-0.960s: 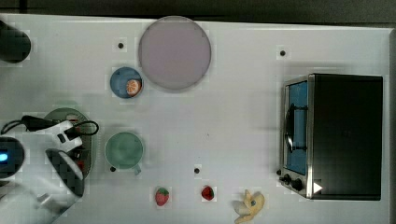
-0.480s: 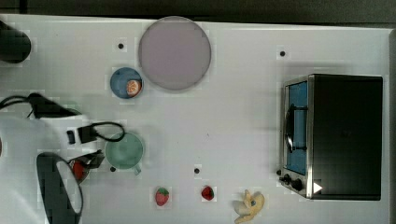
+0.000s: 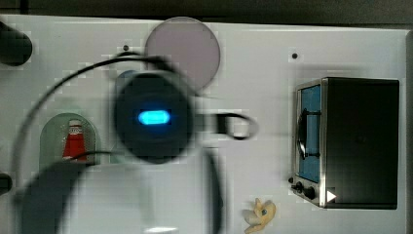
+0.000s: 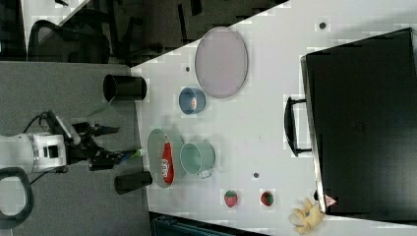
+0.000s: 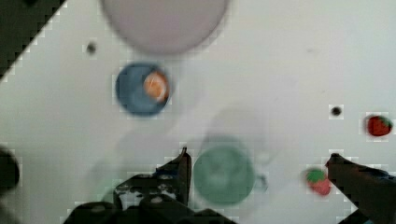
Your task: Pick Ketchup from the table and place it in strainer.
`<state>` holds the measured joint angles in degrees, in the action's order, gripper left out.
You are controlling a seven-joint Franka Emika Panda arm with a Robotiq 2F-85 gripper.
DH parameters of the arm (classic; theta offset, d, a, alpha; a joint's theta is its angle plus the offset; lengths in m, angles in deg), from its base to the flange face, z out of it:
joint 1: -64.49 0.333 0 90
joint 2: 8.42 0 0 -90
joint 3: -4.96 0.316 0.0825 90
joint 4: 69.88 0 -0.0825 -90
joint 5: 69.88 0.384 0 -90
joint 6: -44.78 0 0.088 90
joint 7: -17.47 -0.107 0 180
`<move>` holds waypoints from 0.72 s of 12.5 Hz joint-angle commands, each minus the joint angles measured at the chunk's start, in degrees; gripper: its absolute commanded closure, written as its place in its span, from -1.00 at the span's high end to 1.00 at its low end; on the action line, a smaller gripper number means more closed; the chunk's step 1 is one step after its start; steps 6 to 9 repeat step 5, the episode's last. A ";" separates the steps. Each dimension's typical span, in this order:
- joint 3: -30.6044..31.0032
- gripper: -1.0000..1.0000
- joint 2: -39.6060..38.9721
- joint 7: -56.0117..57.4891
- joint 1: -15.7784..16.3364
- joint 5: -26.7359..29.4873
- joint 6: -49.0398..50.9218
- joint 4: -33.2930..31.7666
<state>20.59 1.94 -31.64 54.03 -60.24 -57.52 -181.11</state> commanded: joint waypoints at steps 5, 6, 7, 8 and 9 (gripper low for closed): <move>-4.35 1.00 -0.42 4.74 -2.57 -8.41 3.04 3.41; -4.35 1.00 -0.42 4.74 -2.57 -8.41 3.04 3.41; -4.35 1.00 -0.42 4.74 -2.57 -8.41 3.04 3.41; -4.35 1.00 -0.42 4.74 -2.57 -8.41 3.04 3.41; -4.35 1.00 -0.42 4.74 -2.57 -8.41 3.04 3.41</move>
